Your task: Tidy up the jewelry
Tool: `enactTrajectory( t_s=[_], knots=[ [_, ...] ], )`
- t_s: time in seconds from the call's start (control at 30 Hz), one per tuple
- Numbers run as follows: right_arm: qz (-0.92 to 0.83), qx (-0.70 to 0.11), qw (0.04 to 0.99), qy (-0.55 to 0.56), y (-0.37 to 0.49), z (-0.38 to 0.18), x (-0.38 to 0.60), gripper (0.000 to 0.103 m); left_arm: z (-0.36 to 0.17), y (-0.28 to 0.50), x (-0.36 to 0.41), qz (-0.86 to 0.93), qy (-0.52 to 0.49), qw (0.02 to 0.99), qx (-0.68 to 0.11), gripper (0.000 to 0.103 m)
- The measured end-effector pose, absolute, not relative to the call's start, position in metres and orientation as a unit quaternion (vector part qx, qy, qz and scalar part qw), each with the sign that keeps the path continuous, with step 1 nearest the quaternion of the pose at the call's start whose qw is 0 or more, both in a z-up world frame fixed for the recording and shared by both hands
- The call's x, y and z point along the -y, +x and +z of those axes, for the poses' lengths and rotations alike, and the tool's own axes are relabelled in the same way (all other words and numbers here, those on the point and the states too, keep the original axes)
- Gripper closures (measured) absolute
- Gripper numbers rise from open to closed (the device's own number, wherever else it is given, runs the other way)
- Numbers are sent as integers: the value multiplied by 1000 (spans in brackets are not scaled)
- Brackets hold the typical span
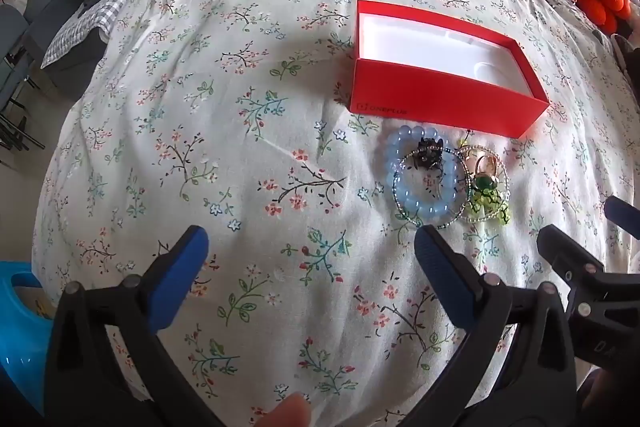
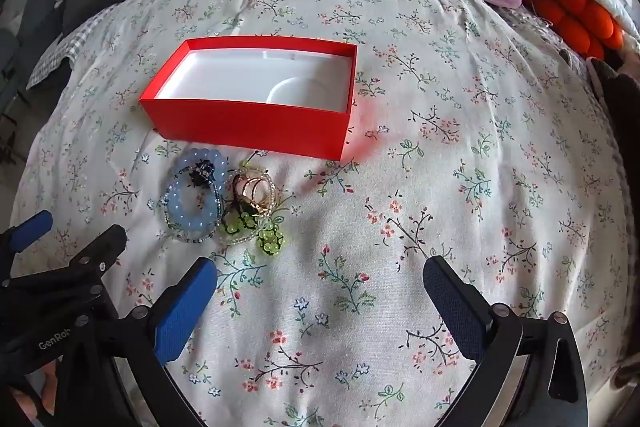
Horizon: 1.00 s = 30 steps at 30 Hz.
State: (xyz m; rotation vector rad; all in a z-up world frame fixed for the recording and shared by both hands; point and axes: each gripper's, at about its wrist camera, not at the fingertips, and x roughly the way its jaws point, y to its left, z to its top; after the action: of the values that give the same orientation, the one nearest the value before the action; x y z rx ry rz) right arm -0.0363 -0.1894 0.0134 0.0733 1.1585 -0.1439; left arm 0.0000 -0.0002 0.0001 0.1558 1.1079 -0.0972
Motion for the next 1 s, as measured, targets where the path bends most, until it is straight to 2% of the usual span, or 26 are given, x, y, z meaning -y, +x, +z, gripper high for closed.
enactTrajectory(
  t_s=[1.0],
  knots=[
    [-71, -542, 837, 38, -38, 18, 192, 0, 3, 3, 9, -43, 76, 848, -523, 1]
  ],
)
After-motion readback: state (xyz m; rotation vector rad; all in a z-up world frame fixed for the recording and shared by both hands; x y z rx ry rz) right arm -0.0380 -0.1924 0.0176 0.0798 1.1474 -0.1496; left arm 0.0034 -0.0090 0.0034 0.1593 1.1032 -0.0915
